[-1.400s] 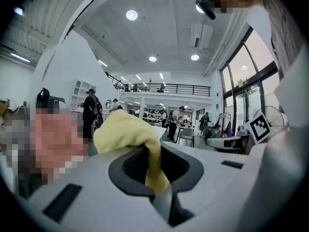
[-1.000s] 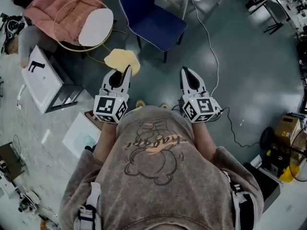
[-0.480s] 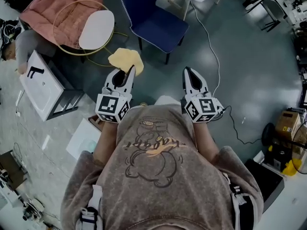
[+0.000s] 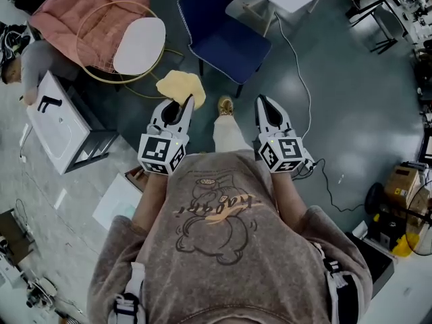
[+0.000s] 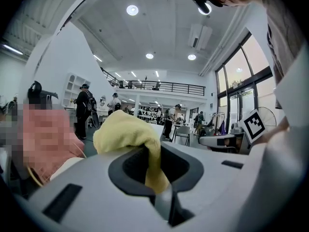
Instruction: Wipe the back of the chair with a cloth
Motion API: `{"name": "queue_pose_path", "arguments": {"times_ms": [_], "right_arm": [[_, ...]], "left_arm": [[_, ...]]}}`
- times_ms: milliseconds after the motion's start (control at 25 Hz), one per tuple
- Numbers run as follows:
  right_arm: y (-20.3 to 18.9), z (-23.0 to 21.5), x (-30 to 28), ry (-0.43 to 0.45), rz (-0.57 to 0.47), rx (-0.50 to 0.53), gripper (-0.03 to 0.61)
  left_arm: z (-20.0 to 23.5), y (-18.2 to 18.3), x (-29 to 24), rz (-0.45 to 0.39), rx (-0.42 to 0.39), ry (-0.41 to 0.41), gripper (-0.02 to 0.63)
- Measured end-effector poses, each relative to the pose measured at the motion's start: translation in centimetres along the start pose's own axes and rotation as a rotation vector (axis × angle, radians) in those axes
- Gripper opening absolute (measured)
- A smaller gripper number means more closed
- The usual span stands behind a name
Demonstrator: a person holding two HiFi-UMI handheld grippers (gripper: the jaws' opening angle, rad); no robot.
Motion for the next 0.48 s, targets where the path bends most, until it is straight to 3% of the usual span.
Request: {"name": "queue_pose_path", "arguments": {"times_ms": [280, 480], "right_arm": [[0.9, -3.6, -6.4, 0.025, 0.011, -0.006, 0.026], [3.5, -8.2, -11.0, 0.024, 0.011, -0.014, 0.026]], "left_arm": [[3.3, 0.8, -6.0, 0.018, 0.011, 0.019, 0.052], [5.3, 3.5, -12.4, 0.035, -0.006, 0.017, 0.052]]}}
Point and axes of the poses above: the fingertips, and each gripper's own axes: x backward along the fingers, z to its left, y out of its top, the point moved 5 cm from there along x, backward along the fingers, and after that the axes turned 7 degrees about z, right-handed, at the moved point
